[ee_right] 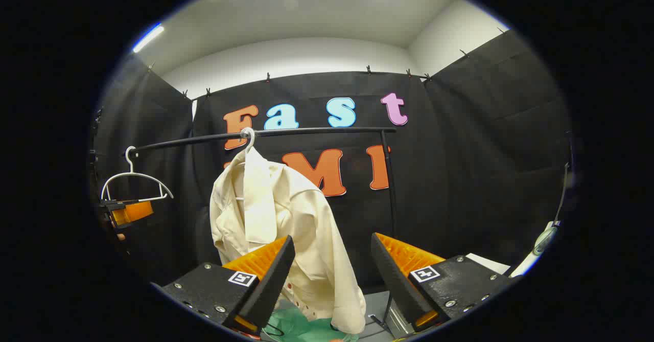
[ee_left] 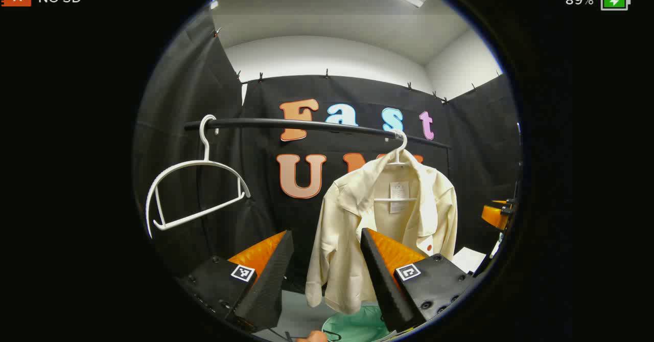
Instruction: Grasp the clothes on the hanger with both hands and then place them into the laundry hamper below.
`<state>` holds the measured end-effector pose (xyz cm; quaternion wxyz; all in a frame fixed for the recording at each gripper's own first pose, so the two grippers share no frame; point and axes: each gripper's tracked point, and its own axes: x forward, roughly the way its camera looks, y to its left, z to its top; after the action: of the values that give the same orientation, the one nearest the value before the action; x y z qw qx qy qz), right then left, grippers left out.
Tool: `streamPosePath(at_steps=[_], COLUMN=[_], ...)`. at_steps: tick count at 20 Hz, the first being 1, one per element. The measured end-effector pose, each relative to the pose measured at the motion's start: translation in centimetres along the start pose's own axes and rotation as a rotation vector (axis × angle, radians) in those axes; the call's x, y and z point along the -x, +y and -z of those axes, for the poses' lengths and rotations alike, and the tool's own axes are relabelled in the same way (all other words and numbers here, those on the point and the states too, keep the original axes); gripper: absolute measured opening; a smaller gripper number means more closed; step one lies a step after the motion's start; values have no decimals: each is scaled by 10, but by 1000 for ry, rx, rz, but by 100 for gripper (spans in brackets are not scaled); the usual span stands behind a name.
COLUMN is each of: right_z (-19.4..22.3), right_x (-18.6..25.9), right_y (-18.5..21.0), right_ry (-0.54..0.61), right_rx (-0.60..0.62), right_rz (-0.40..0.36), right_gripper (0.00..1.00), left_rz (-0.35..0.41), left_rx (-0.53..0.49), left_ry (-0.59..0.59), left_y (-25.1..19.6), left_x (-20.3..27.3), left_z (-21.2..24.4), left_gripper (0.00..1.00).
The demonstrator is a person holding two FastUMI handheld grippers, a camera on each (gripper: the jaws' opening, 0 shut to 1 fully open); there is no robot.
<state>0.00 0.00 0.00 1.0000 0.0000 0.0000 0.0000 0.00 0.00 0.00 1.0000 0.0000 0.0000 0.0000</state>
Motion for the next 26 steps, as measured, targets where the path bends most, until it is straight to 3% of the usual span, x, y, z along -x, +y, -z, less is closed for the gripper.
streamPosePath(at_steps=[12,21,26], right_z=[10,12,21], right_x=[-21,-26,-34], right_y=[46,78,92], right_ry=[6,15,27], right_rx=[11,39,46], right_rz=[-53,-95,-104], right_gripper=[94,94,94], left_rz=[-38,-53,-36], left_rx=[-13,-1,16], left_ry=[2,-35,-12], left_y=[27,44,41], left_x=[-2,5,5], left_z=[11,-5,2], left_gripper=[82,82,81])
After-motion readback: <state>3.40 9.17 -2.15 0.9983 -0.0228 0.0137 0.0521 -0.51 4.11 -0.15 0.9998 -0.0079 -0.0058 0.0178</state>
